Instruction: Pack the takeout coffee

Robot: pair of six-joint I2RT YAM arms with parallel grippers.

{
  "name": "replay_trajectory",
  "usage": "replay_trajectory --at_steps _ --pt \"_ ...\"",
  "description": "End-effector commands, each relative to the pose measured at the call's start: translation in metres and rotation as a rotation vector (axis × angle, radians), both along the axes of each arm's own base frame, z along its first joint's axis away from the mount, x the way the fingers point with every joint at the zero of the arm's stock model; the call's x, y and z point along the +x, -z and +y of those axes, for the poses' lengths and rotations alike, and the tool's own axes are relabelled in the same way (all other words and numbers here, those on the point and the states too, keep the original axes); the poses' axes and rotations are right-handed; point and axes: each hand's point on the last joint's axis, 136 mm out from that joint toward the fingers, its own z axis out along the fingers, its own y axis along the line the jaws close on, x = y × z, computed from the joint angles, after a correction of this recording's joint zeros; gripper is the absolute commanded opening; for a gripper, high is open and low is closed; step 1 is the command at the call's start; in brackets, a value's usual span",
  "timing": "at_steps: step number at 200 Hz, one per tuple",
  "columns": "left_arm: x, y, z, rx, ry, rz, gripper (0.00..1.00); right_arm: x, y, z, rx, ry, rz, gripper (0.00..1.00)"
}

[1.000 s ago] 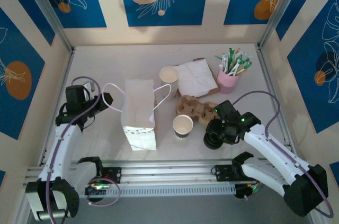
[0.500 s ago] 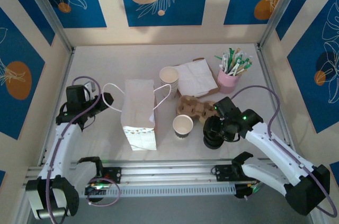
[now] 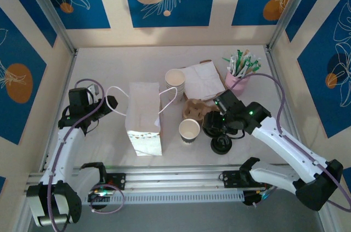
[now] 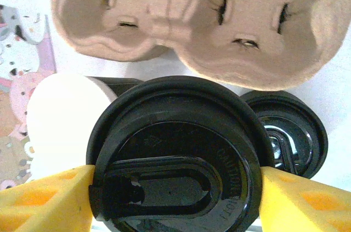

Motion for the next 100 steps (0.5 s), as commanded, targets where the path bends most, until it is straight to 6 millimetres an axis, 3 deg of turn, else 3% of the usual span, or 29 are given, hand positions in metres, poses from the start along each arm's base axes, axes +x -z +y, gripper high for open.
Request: replay_trajectory --at_steps 1,48,100 --pt "0.0 -0.005 -0.004 -0.007 0.017 -0.016 0.52 -0.002 -0.015 0.002 -0.025 -0.05 -0.02 0.71" --pt "-0.002 -0.006 -0.003 0.003 0.013 -0.019 0.52 0.002 -0.026 0.023 -0.061 -0.158 -0.034 0.71" --pt "-0.002 -0.006 -0.002 0.008 0.01 -0.019 0.52 0.005 -0.019 0.042 -0.129 -0.238 -0.011 0.7"
